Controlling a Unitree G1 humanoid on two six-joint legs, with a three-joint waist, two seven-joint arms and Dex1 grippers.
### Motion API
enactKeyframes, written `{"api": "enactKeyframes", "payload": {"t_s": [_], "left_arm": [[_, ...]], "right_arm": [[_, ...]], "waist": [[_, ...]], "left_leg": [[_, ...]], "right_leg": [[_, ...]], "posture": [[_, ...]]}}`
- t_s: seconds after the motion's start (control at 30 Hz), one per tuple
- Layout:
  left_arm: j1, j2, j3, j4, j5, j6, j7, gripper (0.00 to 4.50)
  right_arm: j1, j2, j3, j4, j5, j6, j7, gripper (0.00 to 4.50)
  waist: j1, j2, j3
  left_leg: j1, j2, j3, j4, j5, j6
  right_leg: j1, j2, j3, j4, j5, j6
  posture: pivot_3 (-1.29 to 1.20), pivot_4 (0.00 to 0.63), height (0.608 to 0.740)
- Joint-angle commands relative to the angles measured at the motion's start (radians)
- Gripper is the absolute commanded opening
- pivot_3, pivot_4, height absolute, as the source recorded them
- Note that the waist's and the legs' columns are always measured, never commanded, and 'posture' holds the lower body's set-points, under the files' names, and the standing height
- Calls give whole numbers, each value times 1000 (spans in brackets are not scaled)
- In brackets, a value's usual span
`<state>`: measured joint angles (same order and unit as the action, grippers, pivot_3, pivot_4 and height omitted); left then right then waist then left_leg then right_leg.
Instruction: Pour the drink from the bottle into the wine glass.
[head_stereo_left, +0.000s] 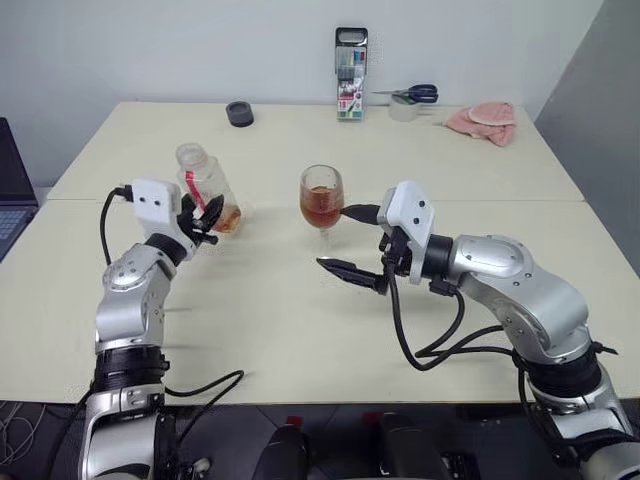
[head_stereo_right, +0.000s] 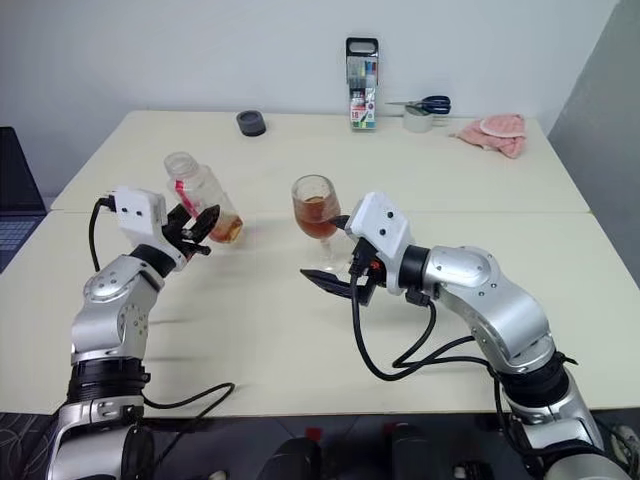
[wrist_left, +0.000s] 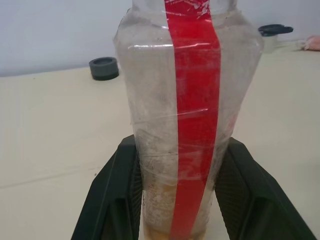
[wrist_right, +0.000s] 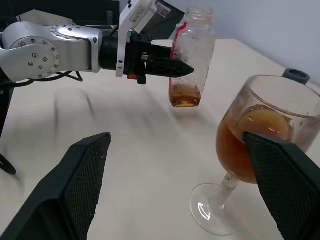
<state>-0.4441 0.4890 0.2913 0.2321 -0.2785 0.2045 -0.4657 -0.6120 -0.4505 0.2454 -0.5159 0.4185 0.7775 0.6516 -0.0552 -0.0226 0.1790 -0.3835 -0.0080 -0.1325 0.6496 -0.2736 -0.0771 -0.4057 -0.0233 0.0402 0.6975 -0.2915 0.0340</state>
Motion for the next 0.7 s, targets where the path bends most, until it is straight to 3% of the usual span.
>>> {"api": "enactKeyframes", "payload": {"t_s": [0.03, 0.33, 0.37, 0.6, 0.7], "left_arm": [[4, 6, 26, -17, -4, -34, 18, 1654], [32, 0, 27, -11, -24, 1, 24, 1654], [34, 0, 27, -12, -25, 4, 23, 2365], [43, 4, 13, -37, -26, 3, 20, 4478], [52, 5, 5, -49, -14, -3, 23, 4478]], "right_arm": [[-24, 2, -3, -17, 11, 0, 12, 4500], [-40, 6, -1, 1, 14, 23, 13, 4500], [-40, 7, -1, 1, 14, 24, 13, 4500], [-37, 15, 0, -8, 18, 35, 7, 4500], [-32, 17, 0, -10, 16, 36, 5, 4500]], "waist": [[2, 0, 0], [1, 0, 0], [1, 0, 0], [1, 0, 0], [1, 0, 0]], "left_leg": [[0, 0, 0, 0, -1, 1], [0, 0, 0, 0, -1, 2], [0, 0, 0, 0, -1, 2], [0, 0, 0, 0, -1, 2], [0, 0, 0, 0, -1, 2]], "right_leg": [[0, 0, 0, 0, 0, 0], [0, 0, 0, 0, 0, 0], [0, 0, 0, 0, 0, 0], [0, 0, 0, 0, 0, 0], [0, 0, 0, 0, 0, 0]], "posture": [[0, 150, 740], [0, 150, 740], [0, 150, 740], [0, 150, 740], [0, 150, 740]]}}
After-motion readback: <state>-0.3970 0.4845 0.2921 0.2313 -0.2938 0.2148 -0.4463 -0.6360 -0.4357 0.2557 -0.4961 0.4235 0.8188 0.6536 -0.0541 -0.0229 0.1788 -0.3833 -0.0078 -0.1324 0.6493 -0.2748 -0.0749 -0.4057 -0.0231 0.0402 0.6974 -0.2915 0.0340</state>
